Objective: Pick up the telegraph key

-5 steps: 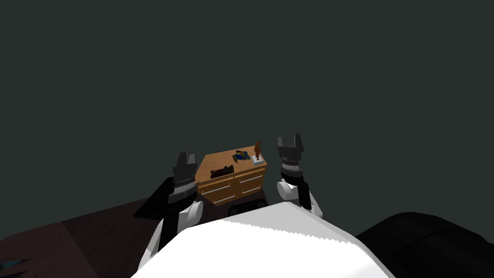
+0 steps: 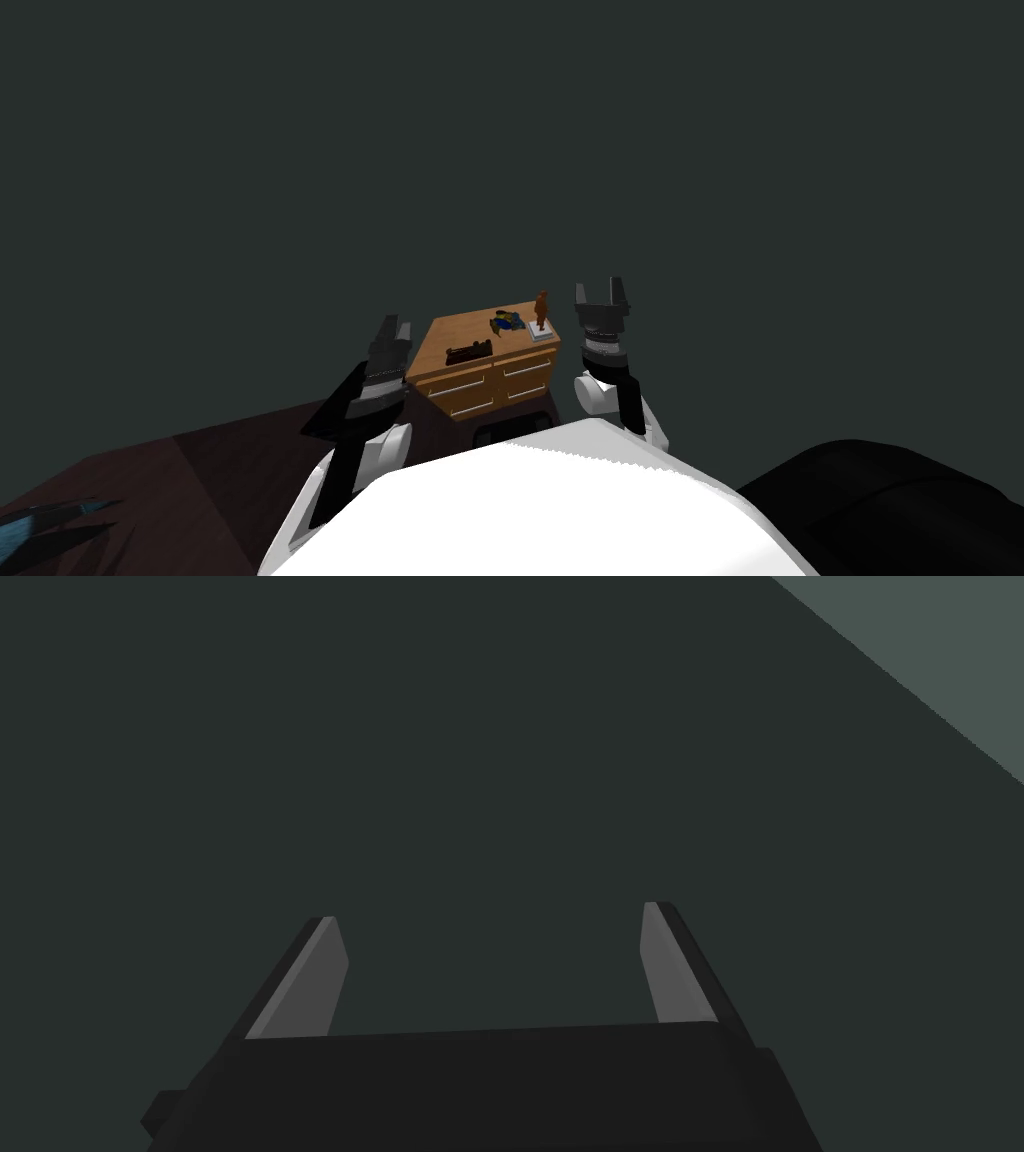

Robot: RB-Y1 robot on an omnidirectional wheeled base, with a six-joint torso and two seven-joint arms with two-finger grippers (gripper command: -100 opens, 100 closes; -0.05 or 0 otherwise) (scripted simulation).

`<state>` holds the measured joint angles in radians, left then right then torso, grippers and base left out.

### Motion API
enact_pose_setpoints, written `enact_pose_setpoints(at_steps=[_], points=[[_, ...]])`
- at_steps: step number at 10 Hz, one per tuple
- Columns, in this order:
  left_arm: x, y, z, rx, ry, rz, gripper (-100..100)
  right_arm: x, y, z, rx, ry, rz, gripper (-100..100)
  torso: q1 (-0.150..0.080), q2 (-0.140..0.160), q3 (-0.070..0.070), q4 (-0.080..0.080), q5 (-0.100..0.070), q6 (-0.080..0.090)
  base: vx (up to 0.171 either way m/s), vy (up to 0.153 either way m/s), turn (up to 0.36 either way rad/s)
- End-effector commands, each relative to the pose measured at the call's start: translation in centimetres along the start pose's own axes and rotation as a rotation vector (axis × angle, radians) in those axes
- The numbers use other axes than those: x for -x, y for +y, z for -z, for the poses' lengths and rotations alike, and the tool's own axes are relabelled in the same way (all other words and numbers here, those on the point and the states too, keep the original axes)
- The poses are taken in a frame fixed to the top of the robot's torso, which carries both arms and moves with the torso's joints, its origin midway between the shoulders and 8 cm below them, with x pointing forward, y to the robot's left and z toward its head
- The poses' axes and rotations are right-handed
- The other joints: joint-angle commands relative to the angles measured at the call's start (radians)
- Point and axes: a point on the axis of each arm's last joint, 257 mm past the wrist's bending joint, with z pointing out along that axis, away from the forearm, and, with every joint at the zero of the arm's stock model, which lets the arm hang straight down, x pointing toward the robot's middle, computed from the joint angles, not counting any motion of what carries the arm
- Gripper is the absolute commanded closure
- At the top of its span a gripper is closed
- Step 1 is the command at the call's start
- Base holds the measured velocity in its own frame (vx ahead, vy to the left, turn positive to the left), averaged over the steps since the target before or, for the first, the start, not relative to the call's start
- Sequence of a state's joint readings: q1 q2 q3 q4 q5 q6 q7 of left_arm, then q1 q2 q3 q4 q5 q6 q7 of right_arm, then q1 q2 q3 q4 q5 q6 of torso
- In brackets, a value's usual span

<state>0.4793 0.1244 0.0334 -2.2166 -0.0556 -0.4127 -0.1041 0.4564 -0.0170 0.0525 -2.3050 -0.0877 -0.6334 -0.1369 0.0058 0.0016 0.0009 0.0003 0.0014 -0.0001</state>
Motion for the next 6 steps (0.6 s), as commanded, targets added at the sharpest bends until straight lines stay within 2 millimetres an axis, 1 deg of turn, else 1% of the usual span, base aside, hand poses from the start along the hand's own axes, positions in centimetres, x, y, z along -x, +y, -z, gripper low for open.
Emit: enact_pose_setpoints(at_steps=[1,5,6], points=[[-0.4,0.8,0.0,0.029,0.013,-0.004,-100,0.0,0.0,0.0,0.0,0.0,0.0,0,0.0,0.0,0.0,0.0,0.0,0.0,-0.015,0.051,0.011],[-1.0,3.6,0.2,0.141,0.068,-0.018,-100,0.0,0.0,0.0,0.0,0.0,0.0,0,-0.002,-0.001,0.0,0.0,0.0,0.0,-0.011,0.056,0.04],[-1.0,3.9,0.3,0.152,0.069,-0.018,-100,0.0,0.0,0.0,0.0,0.0,0.0,0,-0.002,-0.001,-0.001,0.0,0.0,0.0,-0.008,0.042,0.017]])
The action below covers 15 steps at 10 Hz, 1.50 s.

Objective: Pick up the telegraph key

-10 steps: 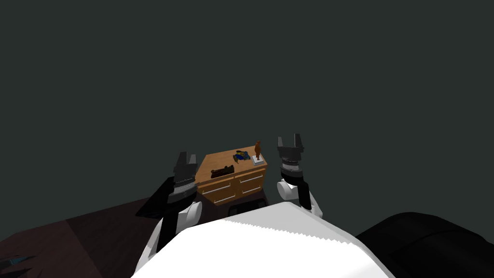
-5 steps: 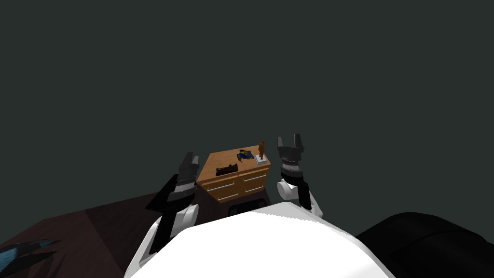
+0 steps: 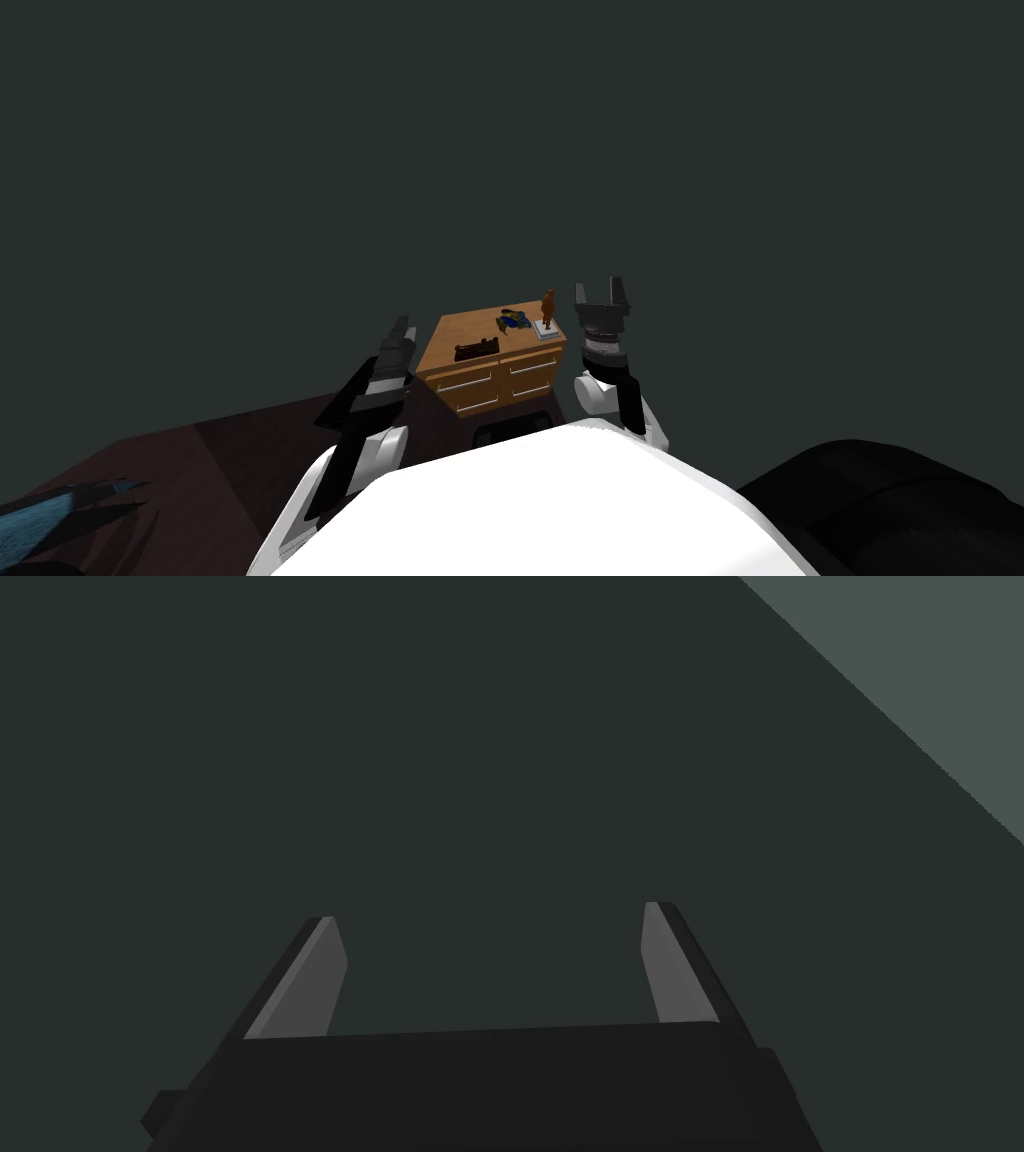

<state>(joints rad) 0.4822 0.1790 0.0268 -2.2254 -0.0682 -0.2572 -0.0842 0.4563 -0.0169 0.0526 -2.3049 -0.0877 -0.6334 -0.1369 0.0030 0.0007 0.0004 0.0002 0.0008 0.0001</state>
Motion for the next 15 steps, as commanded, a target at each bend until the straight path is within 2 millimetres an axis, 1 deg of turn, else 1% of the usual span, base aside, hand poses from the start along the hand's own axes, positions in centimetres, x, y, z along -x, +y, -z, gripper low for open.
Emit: enact_pose_setpoints(at_steps=[1,2,8,9,11,15], points=[[-0.2,1.2,0.0,0.046,0.019,-0.004,-100,0.0,0.0,0.0,0.0,0.0,0.0,0,0.0,0.0,0.0,0.0,0.0,0.0,-0.015,0.051,0.032],[-0.3,1.6,0.0,0.059,0.02,-0.004,-100,0.0,0.0,0.0,0.0,0.0,0.0,0,0.0,0.0,0.0,0.0,0.0,0.0,-0.011,0.047,0.012],[-0.5,5.3,0.1,0.205,0.058,-0.008,-100,0.0,0.0,0.0,0.0,0.0,0.0,0,0.001,0.001,0.0,0.0,0.0,0.0,-0.012,0.052,0.009],[-0.5,5.7,0.2,0.221,0.058,-0.009,-100,0.0,0.0,0.0,0.0,0.0,0.0,0,0.0,0.0,0.0,0.0,0.0,0.0,-0.002,0.014,-0.002],[-0.5,7.2,0.3,0.278,0.066,-0.007,-100,0.0,0.0,0.0,0.0,0.0,0.0,0,-0.002,0.0,0.0,0.0,0.0,0.0,-0.006,0.028,-0.005],[-0.3,9.4,0.4,0.368,0.073,0.003,-100,0.0,0.0,0.0,0.0,0.0,0.0,0,-0.002,0.0,0.0,0.0,0.0,0.0,-0.013,0.036,-0.017]])
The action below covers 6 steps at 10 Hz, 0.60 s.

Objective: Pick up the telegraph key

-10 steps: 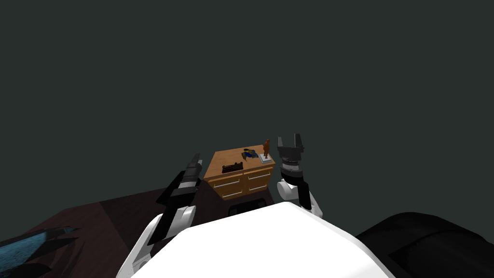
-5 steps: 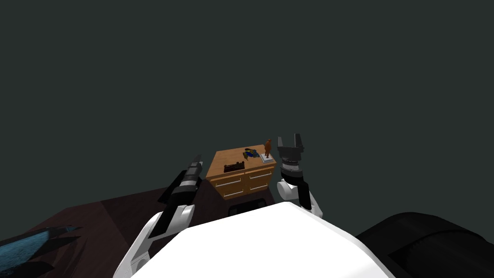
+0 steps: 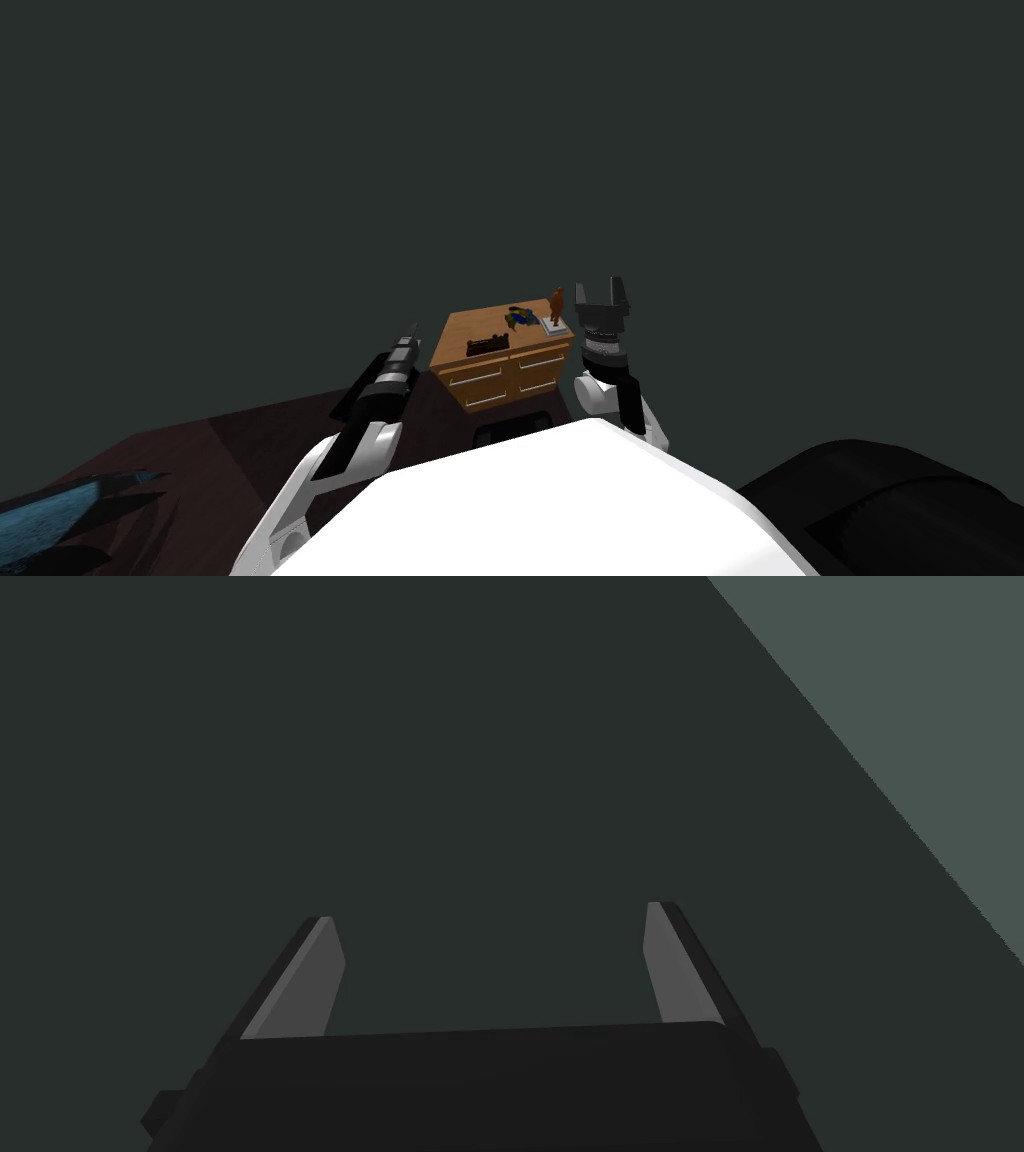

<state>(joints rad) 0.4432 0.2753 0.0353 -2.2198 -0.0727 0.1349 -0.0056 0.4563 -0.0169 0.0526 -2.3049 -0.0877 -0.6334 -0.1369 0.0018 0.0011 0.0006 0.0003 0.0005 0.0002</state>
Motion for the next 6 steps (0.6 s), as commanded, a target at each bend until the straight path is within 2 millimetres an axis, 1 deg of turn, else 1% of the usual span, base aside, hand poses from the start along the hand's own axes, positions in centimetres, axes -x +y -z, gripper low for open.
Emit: enact_pose_setpoints(at_steps=[1,2,4,5,6], points=[[0.1,1.2,-0.2,0.047,0.001,0.005,-100,0.0,0.0,0.0,0.0,0.0,0.0,0,0.0,0.0,0.0,0.0,0.0,0.0,-0.017,0.033,-0.022],[0.1,1.4,-0.2,0.055,0.001,0.005,-100,0.0,0.0,0.0,0.0,0.0,0.0,0,0.0,0.0,0.0,0.0,0.0,0.0,-0.008,0.017,-0.001],[0.3,2.9,-0.4,0.116,0.002,0.015,-100,0.0,0.0,0.0,0.0,0.0,0.0,0,0.0,0.0,0.0,0.0,0.0,0.0,-0.012,0.032,-0.04],[0.5,3.3,-0.8,0.134,0.0,0.029,-100,0.0,0.0,0.0,0.0,0.0,0.0,0,0.0,0.0,0.0,0.0,0.0,0.0,-0.023,0.033,-0.06],[0.5,4.1,-0.7,0.165,-0.001,0.029,-100,0.0,0.0,0.0,0.0,0.0,0.0,0,0.0,0.0,0.0,0.0,0.0,0.0,-0.022,0.028,-0.04]])
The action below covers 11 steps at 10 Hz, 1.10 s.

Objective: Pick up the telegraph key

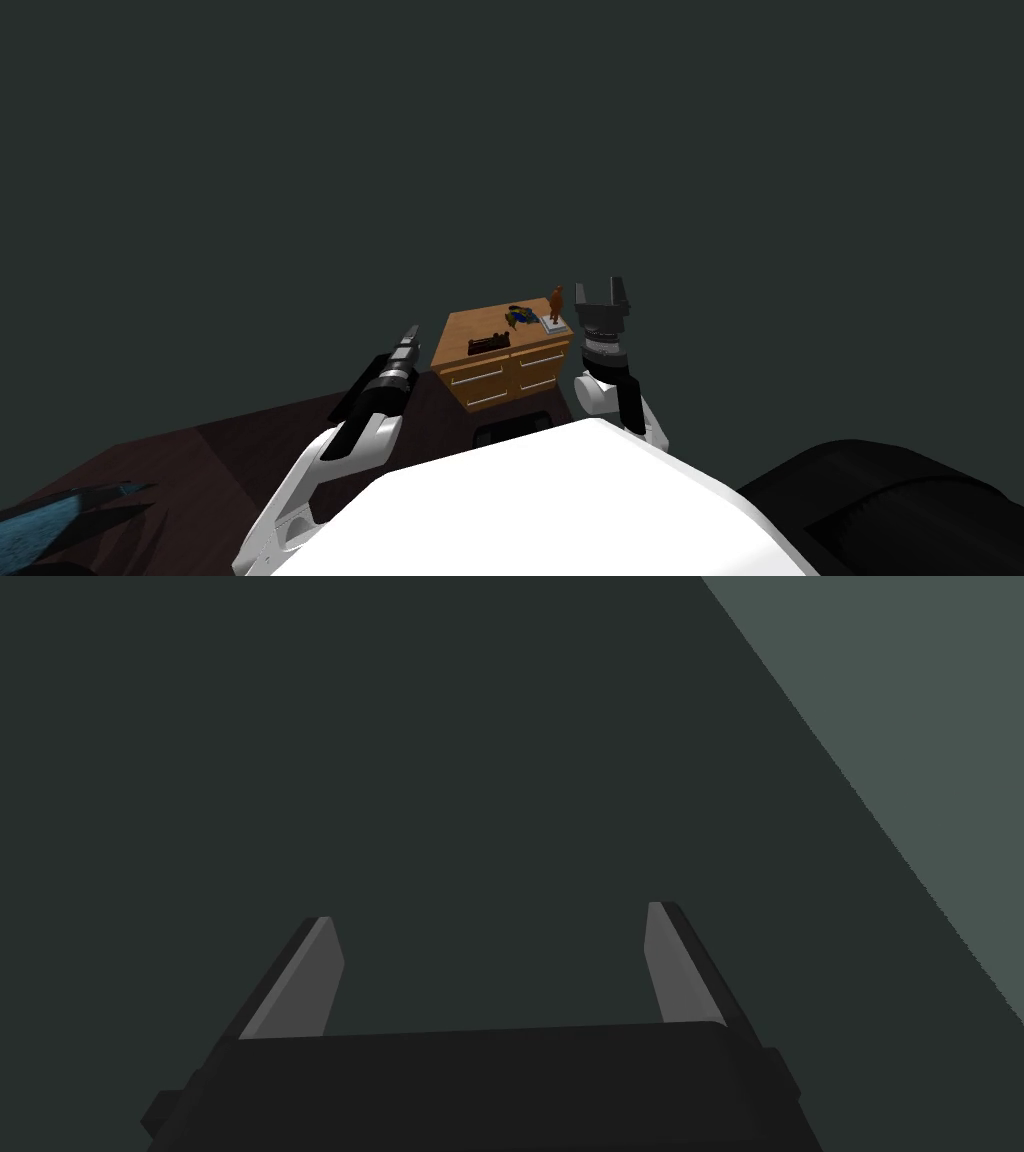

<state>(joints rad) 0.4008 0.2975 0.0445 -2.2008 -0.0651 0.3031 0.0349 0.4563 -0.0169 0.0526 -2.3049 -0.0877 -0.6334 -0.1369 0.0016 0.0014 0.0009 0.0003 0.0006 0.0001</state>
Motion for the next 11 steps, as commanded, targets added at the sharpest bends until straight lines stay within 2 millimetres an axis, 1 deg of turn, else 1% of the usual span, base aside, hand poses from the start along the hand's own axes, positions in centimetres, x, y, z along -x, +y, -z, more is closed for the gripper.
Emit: enact_pose_setpoints(at_steps=[1,2,4,5,6,7,8,9,10,11], points=[[0.1,1.1,0.1,0.04,-0.002,0.003,-100,0.0,0.0,0.0,0.0,0.0,0.0,0,0.0,0.0,0.0,0.0,0.0,0.0,-0.01,0.014,0.0],[0.4,1.5,-0.3,0.064,-0.004,0.02,-100,0.0,0.0,0.0,0.0,0.0,0.0,0,-0.001,0.0,0.0,0.0,0.0,0.0,-0.018,0.022,-0.087],[0.4,2.6,-0.2,0.105,-0.006,0.02,-100,0.0,0.0,0.0,0.0,0.0,0.0,0,0.0,0.0,0.0,0.0,0.0,0.0,-0.012,0.019,-0.021],[0.7,3.0,-0.7,0.129,-0.011,0.04,-100,0.0,0.0,0.0,0.0,0.0,0.0,0,-0.001,-0.001,0.0,0.0,0.0,0.0,-0.017,0.012,-0.087],[0.7,3.8,-0.6,0.159,-0.012,0.04,-100,0.0,0.0,0.0,0.0,0.0,0.0,0,-0.001,0.0,0.0,0.0,0.0,0.0,-0.019,0.015,-0.073],[0.7,4.1,-0.6,0.171,-0.013,0.04,-100,0.0,0.0,0.0,0.0,0.0,0.0,0,-0.001,0.0,0.0,0.0,0.0,0.0,-0.009,0.01,-0.001],[1.0,4.7,-1.0,0.201,-0.019,0.064,-100,0.0,0.0,0.0,0.0,0.0,0.0,0,-0.001,-0.001,0.0,0.0,0.0,0.0,-0.018,0.01,-0.121],[1.0,5.4,-0.8,0.228,-0.021,0.064,-100,0.0,0.0,0.0,0.0,0.0,0.0,0,-0.001,0.0,0.0,0.0,0.0,0.0,-0.02,0.018,-0.072],[1.0,5.6,-0.8,0.237,-0.022,0.064,-100,0.0,0.0,0.0,0.0,0.0,0.0,0,-0.001,0.0,0.0,0.0,0.0,0.0,-0.01,0.011,0.012],[1.3,6.2,-1.2,0.268,-0.029,0.092,-100,0.0,0.0,0.0,0.0,0.0,0.0,0,-0.001,-0.001,0.0,0.0,0.0,0.0,-0.021,0.005,-0.117]])
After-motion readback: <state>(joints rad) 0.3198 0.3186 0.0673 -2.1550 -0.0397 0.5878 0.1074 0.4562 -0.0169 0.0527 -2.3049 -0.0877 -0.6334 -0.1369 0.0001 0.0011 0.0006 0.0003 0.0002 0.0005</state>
